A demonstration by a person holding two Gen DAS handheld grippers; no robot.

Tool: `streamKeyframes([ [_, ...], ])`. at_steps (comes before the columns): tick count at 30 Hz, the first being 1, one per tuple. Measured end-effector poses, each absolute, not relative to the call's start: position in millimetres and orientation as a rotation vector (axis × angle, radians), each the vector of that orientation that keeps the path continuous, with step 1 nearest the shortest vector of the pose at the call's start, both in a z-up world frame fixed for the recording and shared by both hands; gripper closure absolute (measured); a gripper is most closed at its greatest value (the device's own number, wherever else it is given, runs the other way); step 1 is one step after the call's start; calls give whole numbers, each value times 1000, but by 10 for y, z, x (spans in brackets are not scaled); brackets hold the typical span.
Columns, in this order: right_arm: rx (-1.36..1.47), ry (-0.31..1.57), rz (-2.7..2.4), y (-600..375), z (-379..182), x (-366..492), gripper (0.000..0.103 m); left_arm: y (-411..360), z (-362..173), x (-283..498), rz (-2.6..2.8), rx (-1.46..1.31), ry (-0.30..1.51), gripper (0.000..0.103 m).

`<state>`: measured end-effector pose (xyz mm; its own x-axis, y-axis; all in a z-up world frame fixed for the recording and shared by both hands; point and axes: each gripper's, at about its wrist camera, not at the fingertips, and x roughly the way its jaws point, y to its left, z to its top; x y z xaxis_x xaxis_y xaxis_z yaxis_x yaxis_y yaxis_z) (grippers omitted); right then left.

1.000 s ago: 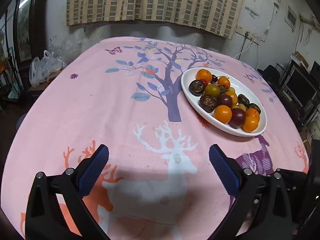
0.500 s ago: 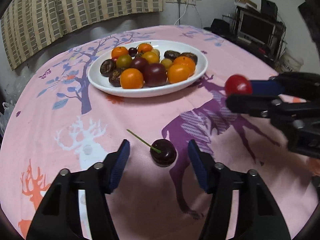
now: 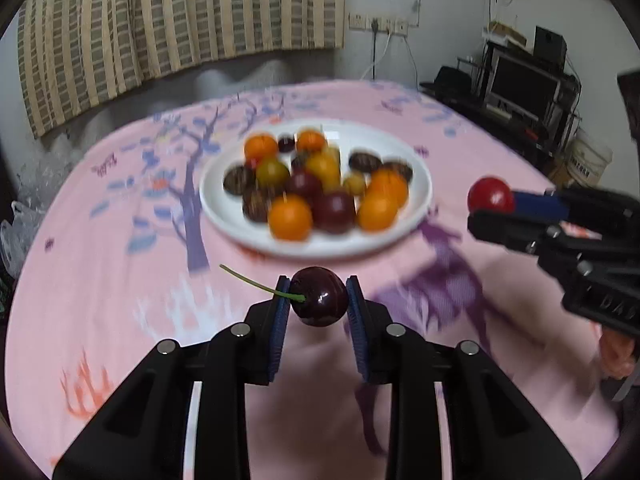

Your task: Organize fruits

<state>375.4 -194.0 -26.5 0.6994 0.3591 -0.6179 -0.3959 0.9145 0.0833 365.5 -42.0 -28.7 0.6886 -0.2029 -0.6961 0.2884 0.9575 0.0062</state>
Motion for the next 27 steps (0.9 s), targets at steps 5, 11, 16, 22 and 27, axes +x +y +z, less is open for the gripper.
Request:
streamKeyframes([
  [5,-14,654,413,-1924,-240,4390,72,-540,-4,4442,-234,123,739,75],
  [11,16,728,394,-1909,-543,4762,51,-576,-123,4984,-126,138,798,70],
  [16,5,675,369,-2046,-413,4231,3,-442,28,4410,6,213,689,5],
  [22,-105,606,333,-2094,-350,3295,3,-161,92,3446,-18,145,698,5],
  [27,-128,636,354,-2037,-596,2820,3,55,-82,2924,-39,57,710,5],
])
